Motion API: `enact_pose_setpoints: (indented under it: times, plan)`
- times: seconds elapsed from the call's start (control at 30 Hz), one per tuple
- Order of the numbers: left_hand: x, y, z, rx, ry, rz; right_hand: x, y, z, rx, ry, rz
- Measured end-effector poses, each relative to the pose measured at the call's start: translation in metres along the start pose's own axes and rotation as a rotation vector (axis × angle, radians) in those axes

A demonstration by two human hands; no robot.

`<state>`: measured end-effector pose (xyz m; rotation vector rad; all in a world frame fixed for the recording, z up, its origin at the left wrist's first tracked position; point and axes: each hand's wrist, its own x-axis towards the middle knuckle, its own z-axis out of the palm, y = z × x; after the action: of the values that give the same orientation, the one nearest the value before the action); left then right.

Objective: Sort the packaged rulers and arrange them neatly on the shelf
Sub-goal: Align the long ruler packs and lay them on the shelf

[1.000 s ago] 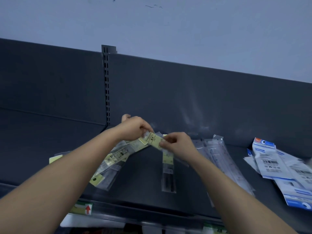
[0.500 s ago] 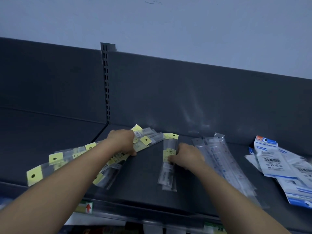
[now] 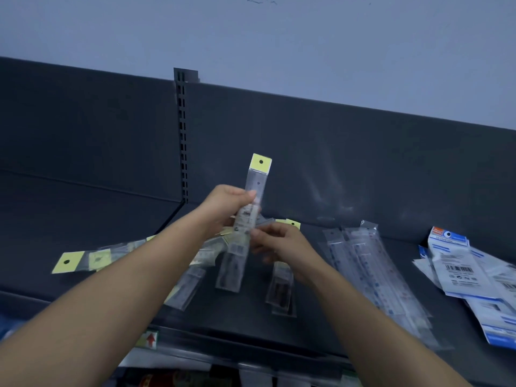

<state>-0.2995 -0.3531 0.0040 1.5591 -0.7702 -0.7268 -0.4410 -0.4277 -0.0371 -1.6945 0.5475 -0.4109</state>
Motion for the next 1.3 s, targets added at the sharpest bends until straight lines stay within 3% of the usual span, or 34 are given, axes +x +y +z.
enact_pose_setpoints:
  times: [0.23, 0.4, 0.47, 0.63, 0.8, 0.9, 1.0, 1.1, 1.2, 1.3]
  plan:
    - [0.000, -0.003, 0.009, 0.027, -0.041, 0.010, 0.002, 0.002, -0.012, 0.093, 0.069, -0.008]
    - [0.009, -0.019, -0.009, 0.474, 0.079, 0.065, 0.002, 0.013, -0.024, 0.051, 0.167, 0.035]
    - [0.002, -0.022, -0.006, 0.477, 0.083, 0.129, 0.002, 0.015, -0.025, 0.063, 0.207, 0.034]
    - [-0.011, -0.020, 0.024, 0.379, -0.212, 0.099, 0.002, 0.004, -0.015, 0.074, 0.215, -0.091]
    - [-0.014, -0.014, 0.024, 0.214, -0.481, -0.093, 0.003, 0.005, -0.019, 0.058, 0.274, -0.119]
    - [-0.019, -0.012, 0.032, 0.206, -0.511, -0.094, 0.006, 0.011, -0.024, 0.071, 0.386, -0.074]
    - [-0.020, -0.018, 0.038, 0.173, -0.461, -0.062, 0.009, 0.014, -0.029, 0.226, 0.404, 0.096]
    - [-0.014, -0.024, 0.037, 0.415, -0.396, 0.005, 0.013, 0.014, -0.033, 0.188, 0.442, 0.120]
    - [-0.002, -0.027, 0.015, 0.893, -0.196, 0.083, 0.017, 0.021, -0.035, -0.051, 0.447, 0.142]
    - [0.007, -0.031, -0.027, 1.333, 0.017, -0.053, 0.015, 0.029, -0.040, -0.406, 0.424, 0.206]
